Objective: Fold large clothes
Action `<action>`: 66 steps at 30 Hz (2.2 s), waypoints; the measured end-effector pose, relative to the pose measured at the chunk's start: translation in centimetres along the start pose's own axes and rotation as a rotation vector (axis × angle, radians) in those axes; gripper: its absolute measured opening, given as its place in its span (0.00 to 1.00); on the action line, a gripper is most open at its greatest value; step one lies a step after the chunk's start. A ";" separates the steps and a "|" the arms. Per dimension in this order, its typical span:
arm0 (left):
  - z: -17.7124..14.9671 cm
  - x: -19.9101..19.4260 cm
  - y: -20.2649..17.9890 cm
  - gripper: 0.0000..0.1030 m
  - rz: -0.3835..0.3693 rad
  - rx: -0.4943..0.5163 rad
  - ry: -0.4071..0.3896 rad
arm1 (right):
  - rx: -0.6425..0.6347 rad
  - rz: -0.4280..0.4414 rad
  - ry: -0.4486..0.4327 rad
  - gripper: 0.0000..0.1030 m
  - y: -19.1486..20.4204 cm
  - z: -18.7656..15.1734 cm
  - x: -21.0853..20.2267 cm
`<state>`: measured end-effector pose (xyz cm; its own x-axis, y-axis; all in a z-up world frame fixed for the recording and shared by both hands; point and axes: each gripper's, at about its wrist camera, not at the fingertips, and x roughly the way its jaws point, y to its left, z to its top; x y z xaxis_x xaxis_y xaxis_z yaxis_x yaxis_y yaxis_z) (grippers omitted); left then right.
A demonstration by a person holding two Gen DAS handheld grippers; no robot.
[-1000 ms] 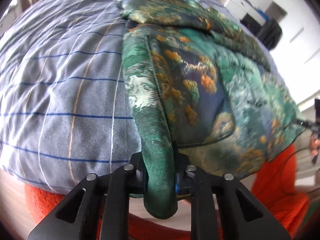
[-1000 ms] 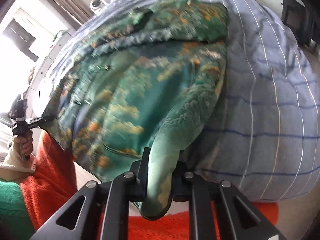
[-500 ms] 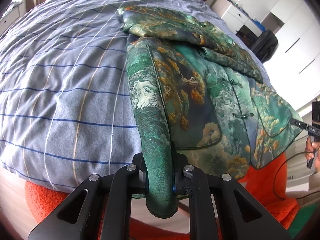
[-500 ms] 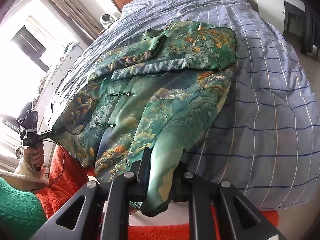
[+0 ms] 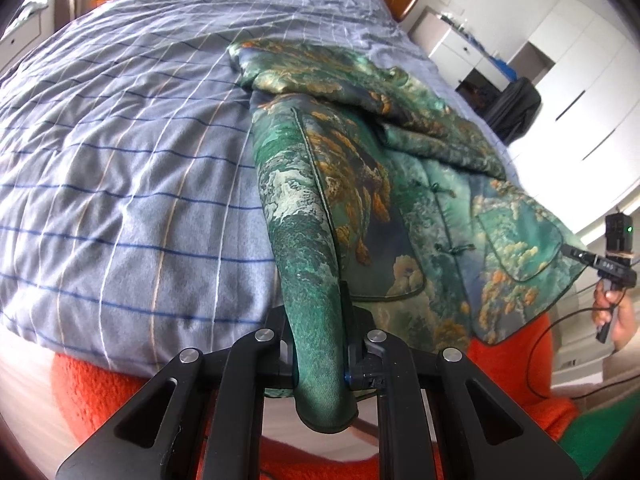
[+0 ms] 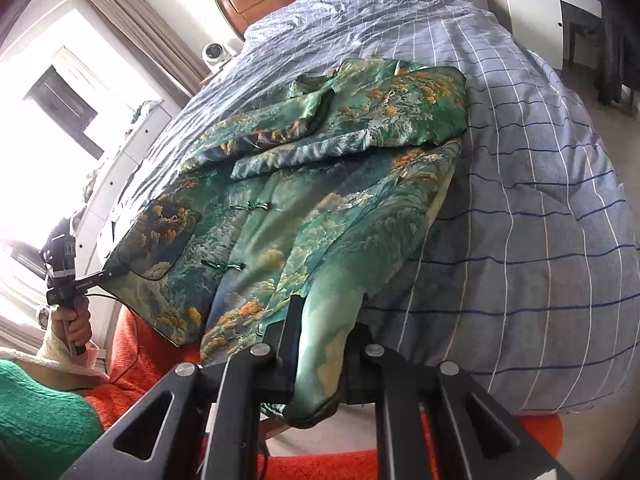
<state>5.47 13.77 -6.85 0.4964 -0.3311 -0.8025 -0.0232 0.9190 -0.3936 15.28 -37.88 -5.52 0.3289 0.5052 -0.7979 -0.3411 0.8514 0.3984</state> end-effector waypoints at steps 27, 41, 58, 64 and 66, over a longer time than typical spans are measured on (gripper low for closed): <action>17.9 -1.7 3.6 0.13 -0.082 -0.160 -0.144 | 0.247 0.323 -0.284 0.10 -7.3 13.4 0.7; 22.9 6.5 7.7 0.78 -0.104 -0.300 -0.060 | 0.717 0.393 -0.205 0.51 -16.1 15.6 14.0; 23.3 13.4 4.9 0.13 0.189 -0.077 0.011 | 0.091 -0.204 -0.060 0.51 -6.9 19.3 15.3; 24.9 9.0 3.8 0.09 0.246 -0.095 -0.162 | -0.021 -0.359 -0.163 0.12 -4.4 20.5 11.4; 25.6 7.8 2.8 0.09 0.266 -0.060 -0.239 | -0.068 -0.401 -0.263 0.12 -3.0 21.7 8.7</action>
<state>31.48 19.19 -2.72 0.6548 -0.0158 -0.7557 -0.2265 0.9497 -0.2161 38.27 -32.99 -3.84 0.6547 0.1654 -0.7376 -0.1963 0.9795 0.0454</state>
